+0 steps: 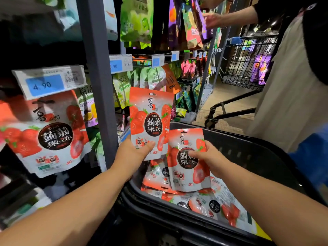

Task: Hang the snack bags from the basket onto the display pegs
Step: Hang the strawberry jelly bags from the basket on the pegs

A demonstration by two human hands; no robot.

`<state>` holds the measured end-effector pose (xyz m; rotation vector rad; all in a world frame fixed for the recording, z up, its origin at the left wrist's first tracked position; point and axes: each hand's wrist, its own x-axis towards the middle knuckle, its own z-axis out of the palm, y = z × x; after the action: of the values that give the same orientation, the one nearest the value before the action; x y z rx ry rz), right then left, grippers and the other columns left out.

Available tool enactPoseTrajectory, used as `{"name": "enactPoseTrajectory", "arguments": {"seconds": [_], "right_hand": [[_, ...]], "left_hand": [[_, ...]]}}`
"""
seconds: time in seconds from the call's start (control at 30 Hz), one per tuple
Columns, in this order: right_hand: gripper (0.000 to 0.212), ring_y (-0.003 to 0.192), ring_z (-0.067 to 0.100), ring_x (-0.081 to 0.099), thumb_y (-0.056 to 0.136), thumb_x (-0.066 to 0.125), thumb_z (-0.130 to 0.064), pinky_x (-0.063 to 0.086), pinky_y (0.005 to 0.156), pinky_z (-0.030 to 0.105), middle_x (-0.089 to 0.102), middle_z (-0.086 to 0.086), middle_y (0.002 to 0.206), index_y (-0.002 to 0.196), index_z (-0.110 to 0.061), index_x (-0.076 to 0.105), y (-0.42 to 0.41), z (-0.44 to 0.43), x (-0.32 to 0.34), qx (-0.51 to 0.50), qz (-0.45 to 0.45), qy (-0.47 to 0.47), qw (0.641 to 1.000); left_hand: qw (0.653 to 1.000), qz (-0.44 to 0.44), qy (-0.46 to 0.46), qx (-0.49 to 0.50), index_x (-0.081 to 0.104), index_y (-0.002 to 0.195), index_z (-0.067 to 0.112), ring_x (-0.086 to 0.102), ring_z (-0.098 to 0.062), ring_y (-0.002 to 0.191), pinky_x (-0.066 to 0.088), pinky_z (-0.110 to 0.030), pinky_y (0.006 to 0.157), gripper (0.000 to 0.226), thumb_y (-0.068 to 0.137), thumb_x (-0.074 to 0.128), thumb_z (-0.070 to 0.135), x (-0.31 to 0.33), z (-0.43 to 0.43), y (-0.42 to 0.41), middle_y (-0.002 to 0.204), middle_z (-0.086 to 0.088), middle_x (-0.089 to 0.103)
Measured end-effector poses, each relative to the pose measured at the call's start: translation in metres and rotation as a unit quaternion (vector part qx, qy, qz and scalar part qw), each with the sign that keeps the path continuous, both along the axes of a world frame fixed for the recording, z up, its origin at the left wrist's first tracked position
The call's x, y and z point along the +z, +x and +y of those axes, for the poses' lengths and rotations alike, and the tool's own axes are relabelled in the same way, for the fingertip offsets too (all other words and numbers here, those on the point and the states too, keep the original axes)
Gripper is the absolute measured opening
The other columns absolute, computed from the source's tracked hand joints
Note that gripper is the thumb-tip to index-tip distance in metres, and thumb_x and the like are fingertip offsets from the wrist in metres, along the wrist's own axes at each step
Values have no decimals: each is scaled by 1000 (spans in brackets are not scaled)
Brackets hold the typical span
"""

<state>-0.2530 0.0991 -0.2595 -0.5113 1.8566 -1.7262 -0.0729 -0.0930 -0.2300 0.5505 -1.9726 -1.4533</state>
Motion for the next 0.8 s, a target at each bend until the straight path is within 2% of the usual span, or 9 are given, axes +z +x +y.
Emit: {"name": "enactPoseTrajectory", "arguments": {"seconds": [0.07, 0.13, 0.23, 0.37, 0.5, 0.57, 0.63, 0.73, 0.8], "right_hand": [[72, 101, 37, 69, 55, 87, -5, 57, 89, 52, 70, 19, 111, 118, -11, 53, 1, 4, -4, 29, -2, 45, 999], [56, 94, 34, 71, 67, 80, 9, 59, 84, 48, 72, 18, 104, 114, -10, 57, 2, 5, -8, 40, 13, 83, 996], [39, 91, 33, 72, 80, 71, 11, 59, 85, 47, 75, 17, 100, 112, -8, 62, 3, 5, -6, 37, 19, 100, 994], [35, 101, 43, 68, 84, 63, 12, 55, 91, 53, 70, 26, 111, 117, 1, 60, -3, 7, 11, 9, -19, 21, 1000], [41, 95, 38, 68, 86, 59, 10, 58, 84, 50, 67, 27, 117, 126, 1, 57, -7, 10, 36, -2, -34, -61, 998], [38, 84, 32, 72, 88, 58, 7, 61, 71, 46, 71, 21, 107, 125, -4, 57, -4, 11, 51, -9, -41, -91, 995], [36, 79, 28, 73, 87, 59, 3, 61, 67, 45, 74, 15, 98, 121, -8, 59, 2, 9, 67, -2, -37, -118, 992], [25, 71, 23, 73, 89, 57, 3, 60, 60, 42, 76, 7, 85, 107, -13, 63, 21, 1, 89, 17, -21, -141, 990], [21, 58, 17, 70, 90, 56, 5, 55, 46, 32, 73, 3, 72, 97, -14, 62, 32, -8, 101, 12, -26, -151, 988]], "left_hand": [[1000, -3, 0, -6, 60, 89, 33, 64, -8, 83, 46, -25, 75, 18, 84, 75, 25, 0, 1, 1, 91, 12, 69], [1000, 0, -2, -4, 61, 88, 35, 64, -6, 84, 46, -24, 74, 18, 85, 75, 24, 0, 0, 2, 92, 14, 70], [1000, 3, -6, 1, 59, 85, 38, 63, -3, 84, 45, -20, 70, 21, 85, 75, 23, 2, 2, 4, 90, 18, 67], [1000, 8, 1, 1, 59, 84, 39, 62, 1, 85, 44, -16, 69, 23, 86, 74, 22, 5, 4, 6, 89, 19, 67], [1000, 14, 19, 6, 62, 87, 38, 65, -1, 87, 48, -21, 74, 19, 85, 74, 23, 7, 5, 9, 91, 18, 70], [999, 16, 38, 4, 65, 90, 36, 67, -5, 89, 52, -28, 82, 16, 85, 75, 25, 9, 6, 9, 93, 15, 73], [998, 16, 56, -4, 68, 95, 34, 69, -11, 94, 53, -35, 90, 15, 83, 77, 30, 12, 9, 11, 96, 11, 75], [995, 33, 85, -31, 69, 107, 31, 70, -15, 99, 53, -44, 96, 35, 74, 78, 41, 22, 18, 18, 102, 10, 75], [994, 39, 92, -38, 69, 110, 27, 70, -14, 98, 52, -45, 97, 31, 80, 78, 34, 30, 23, 22, 102, 9, 75]]}}
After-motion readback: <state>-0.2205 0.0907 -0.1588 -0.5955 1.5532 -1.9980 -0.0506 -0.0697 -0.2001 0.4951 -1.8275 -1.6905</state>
